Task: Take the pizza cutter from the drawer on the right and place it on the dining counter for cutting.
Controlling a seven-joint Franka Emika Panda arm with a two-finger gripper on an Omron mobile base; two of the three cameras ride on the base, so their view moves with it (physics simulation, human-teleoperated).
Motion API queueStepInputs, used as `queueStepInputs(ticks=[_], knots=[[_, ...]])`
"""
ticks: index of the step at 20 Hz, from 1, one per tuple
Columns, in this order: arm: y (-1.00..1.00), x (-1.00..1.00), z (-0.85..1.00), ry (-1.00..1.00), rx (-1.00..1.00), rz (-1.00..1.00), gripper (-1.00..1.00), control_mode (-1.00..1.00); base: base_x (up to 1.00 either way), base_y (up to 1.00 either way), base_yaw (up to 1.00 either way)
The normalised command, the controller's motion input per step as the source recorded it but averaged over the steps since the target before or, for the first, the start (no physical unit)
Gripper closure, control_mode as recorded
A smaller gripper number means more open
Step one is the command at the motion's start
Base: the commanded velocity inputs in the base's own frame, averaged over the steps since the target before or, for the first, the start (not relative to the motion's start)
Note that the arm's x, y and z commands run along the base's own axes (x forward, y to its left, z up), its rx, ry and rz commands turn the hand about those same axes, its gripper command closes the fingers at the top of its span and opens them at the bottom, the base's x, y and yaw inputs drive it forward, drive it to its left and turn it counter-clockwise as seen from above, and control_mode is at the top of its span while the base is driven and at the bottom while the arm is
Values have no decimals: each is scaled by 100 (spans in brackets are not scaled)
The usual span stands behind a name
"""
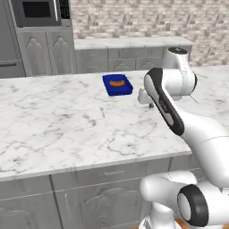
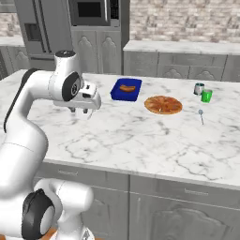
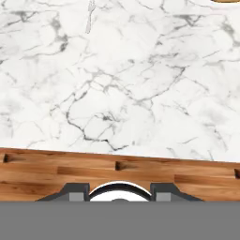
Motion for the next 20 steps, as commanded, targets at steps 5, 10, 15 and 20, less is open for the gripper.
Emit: queueStepInputs(ticks=[5,10,15,20], knots=[[-54,-40,-14,0,7,-10,-100,-100,0,0,0],[-100,-63,-38,5,23,-27,-100,-100,0,0,0],[-100,-45,-40,10,21,-47,-100,-100,0,0,0],[-97,-32,-37,13,19,-62,-100,-100,0,0,0]])
